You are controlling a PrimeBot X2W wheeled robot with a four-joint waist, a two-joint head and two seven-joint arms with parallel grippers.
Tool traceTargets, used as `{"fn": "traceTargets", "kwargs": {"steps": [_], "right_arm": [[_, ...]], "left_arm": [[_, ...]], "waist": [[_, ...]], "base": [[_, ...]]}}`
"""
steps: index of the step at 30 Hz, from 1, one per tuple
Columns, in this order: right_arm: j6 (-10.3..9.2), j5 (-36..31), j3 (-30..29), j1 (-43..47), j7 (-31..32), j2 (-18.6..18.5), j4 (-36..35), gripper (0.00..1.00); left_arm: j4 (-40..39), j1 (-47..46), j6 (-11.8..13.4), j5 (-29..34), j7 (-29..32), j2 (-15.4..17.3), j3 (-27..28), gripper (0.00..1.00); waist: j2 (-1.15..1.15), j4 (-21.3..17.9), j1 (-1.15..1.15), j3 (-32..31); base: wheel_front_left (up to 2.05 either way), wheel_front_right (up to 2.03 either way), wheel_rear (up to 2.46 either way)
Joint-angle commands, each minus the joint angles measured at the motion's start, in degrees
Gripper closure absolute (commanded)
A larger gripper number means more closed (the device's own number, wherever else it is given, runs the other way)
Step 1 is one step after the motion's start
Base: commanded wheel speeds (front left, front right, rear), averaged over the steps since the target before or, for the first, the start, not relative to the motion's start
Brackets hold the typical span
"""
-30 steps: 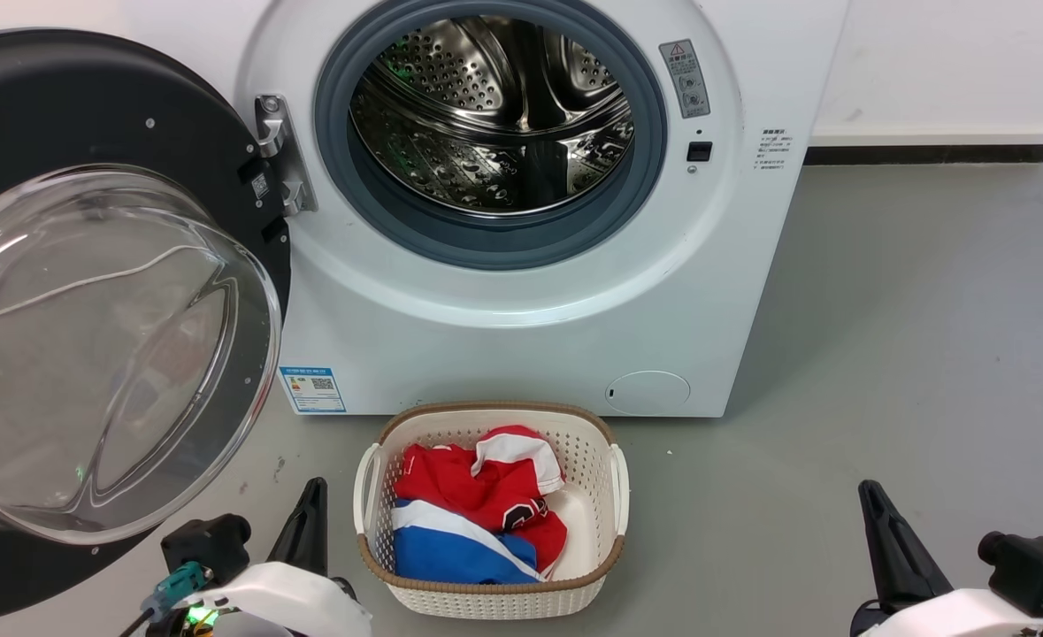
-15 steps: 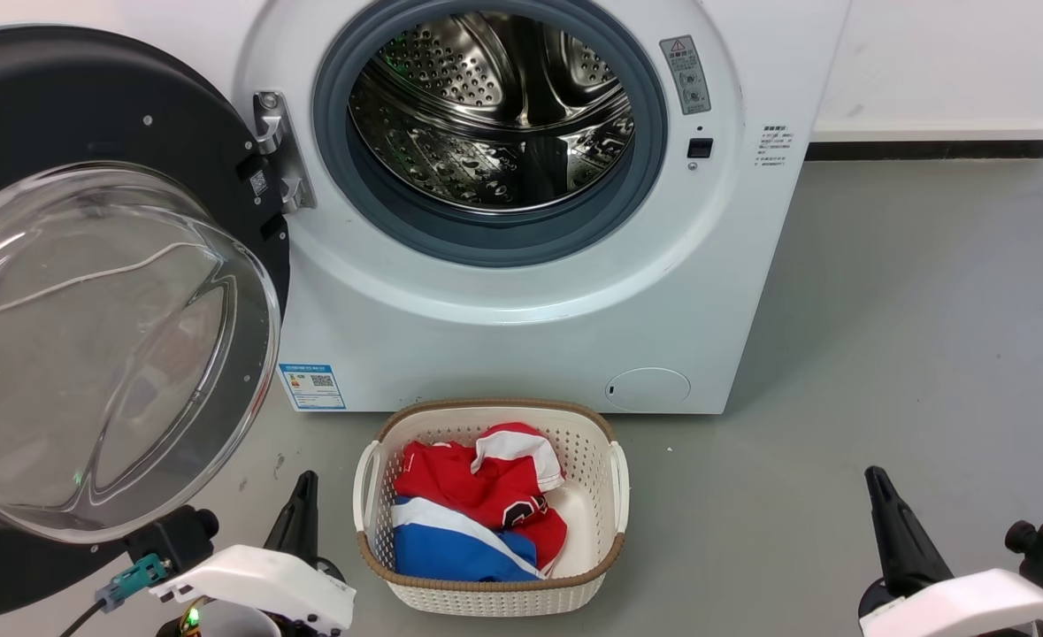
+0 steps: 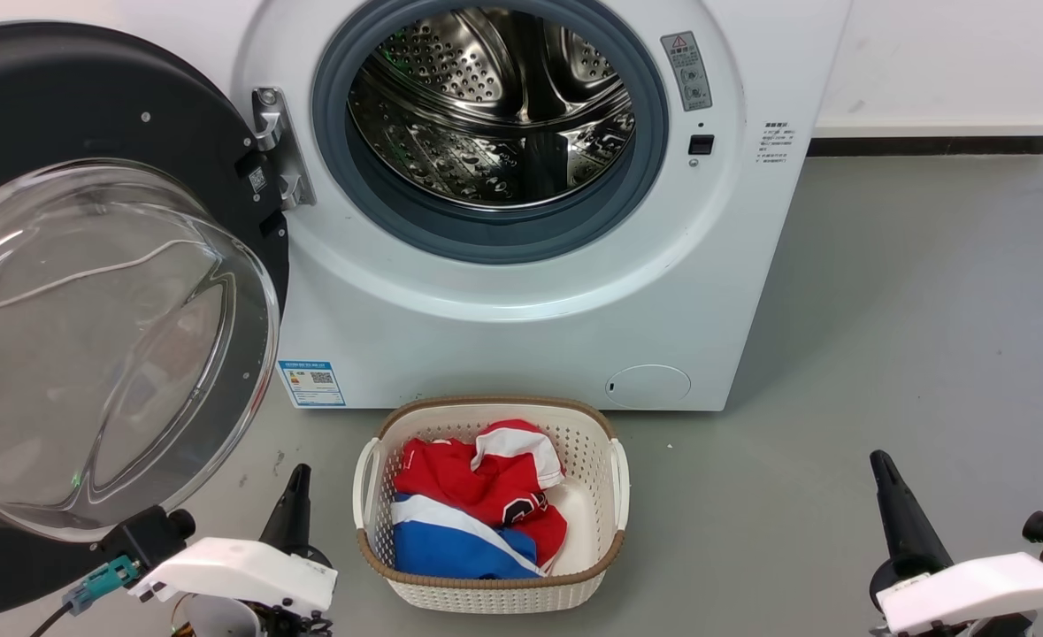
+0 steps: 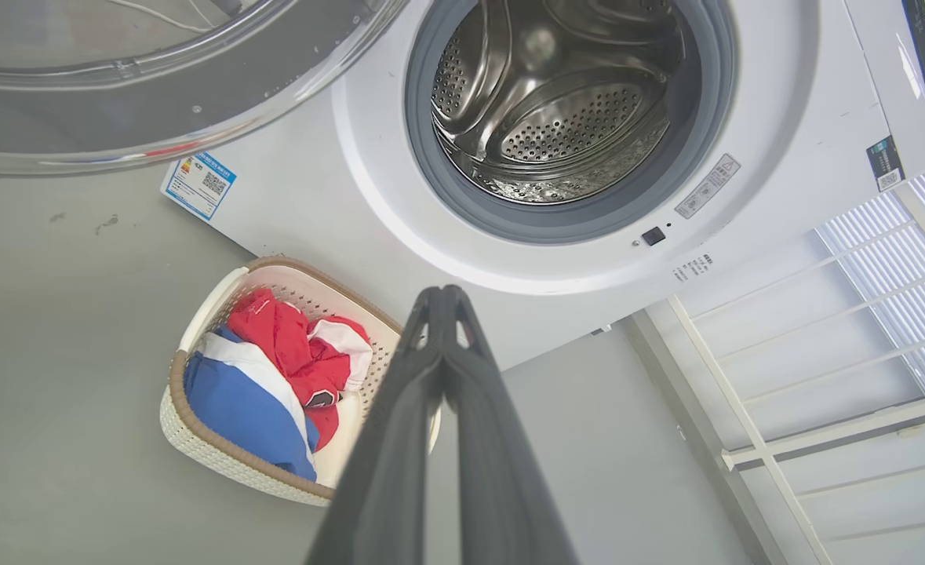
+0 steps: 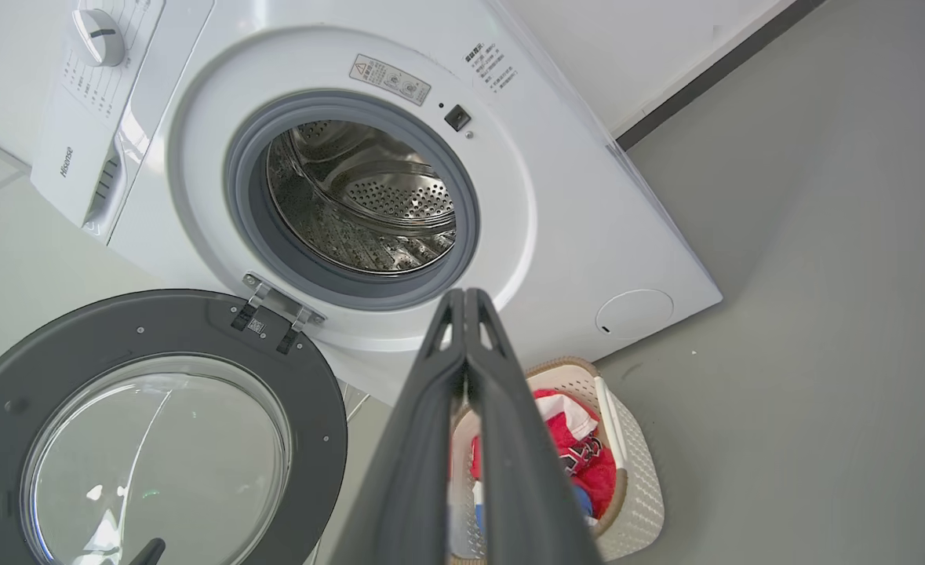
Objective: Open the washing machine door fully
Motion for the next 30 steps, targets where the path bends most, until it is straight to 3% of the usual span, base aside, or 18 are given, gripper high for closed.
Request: {"fn": "traceTargets", "kwargs": {"steps": [1, 7, 30], "right_arm": [[0.01, 1.8, -0.2, -1.6, 0.1, -0.4, -0.4, 1.00], [0.01, 9.2, -0.5, -2.8, 1.0, -0.5, 0.8, 1.00], [0.01, 23.6, -1.4, -5.2, 3.0, -0.4, 3.0, 1.00]], "left_arm": [[-0.7, -1.7, -0.5, -1.3, 0.5, -0.1, 0.9, 1.00], [-0.7, -1.9, -2.0, -6.8, 2.2, -1.2, 3.3, 1.00], [-0.7, -2.2, -5.1, -17.6, 5.7, -3.7, 8.1, 1.00]], "waist": [[0.00, 0.0, 0.00, 0.0], [0.00, 0.0, 0.00, 0.3], [0.00, -0.1, 0.00, 0.8]], "base": [[0.00, 0.00, 0.00], [0.00, 0.00, 0.00], [0.00, 0.00, 0.00]]}}
